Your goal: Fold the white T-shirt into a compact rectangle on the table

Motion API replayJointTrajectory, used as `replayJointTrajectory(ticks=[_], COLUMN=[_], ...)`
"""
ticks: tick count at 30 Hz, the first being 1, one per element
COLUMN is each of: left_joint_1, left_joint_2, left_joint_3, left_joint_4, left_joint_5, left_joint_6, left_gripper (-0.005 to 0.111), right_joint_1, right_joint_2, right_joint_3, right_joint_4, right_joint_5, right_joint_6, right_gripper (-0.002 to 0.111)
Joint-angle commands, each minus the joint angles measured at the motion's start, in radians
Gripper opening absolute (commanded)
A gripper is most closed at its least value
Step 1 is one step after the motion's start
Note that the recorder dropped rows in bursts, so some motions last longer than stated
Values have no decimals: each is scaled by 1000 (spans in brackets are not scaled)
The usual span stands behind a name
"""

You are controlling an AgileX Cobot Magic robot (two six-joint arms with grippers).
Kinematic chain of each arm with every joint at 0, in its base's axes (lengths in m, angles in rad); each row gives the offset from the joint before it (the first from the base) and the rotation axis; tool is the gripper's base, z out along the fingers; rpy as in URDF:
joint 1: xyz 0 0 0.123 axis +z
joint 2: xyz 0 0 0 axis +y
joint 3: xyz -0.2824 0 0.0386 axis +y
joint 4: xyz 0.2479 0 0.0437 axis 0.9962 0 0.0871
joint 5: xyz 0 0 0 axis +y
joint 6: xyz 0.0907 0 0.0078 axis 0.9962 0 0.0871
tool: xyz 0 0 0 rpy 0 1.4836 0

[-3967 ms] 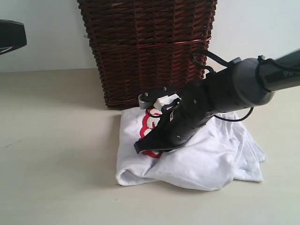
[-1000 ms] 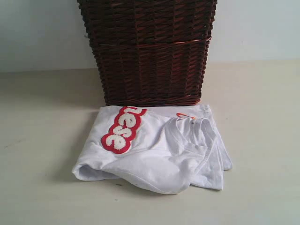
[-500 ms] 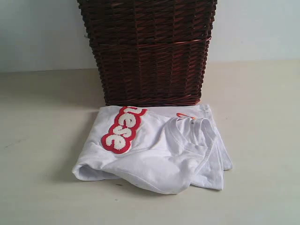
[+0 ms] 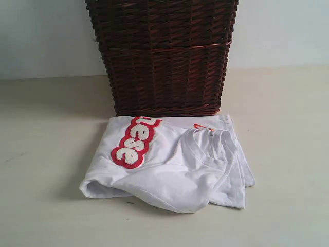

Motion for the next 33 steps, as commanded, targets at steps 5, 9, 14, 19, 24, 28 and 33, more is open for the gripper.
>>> replayJointTrajectory(ticks=[5, 9, 14, 19, 24, 28, 33], left_joint_1=[239, 300, 317, 324, 389, 451, 493], left_joint_2=[-10, -10, -10, -10, -10, -10, -10], left_joint_3=[168, 253, 289, 289, 289, 289, 289], left_joint_4=[243, 270, 270, 297, 304, 304, 304], left_joint_5=[-5, -25, -26, 14, 173, 173, 173], left_joint_6=[-233, -233, -249, -249, -249, -255, -255], left_gripper=[0, 0, 0, 0, 0, 0, 0], right_joint_1=[-4, -4, -4, -4, -4, -4, -4], right_joint_2=[-6, -6, -6, -6, -6, -6, -6], right_joint_3=[7, 7, 7, 7, 7, 7, 7], right_joint_4=[-5, -5, -5, -5, -5, -5, -5], right_joint_5=[-1, -1, -1, -1, -1, -1, -1], right_joint_6=[0, 0, 0, 0, 0, 0, 0], right_gripper=[0, 0, 0, 0, 0, 0, 0])
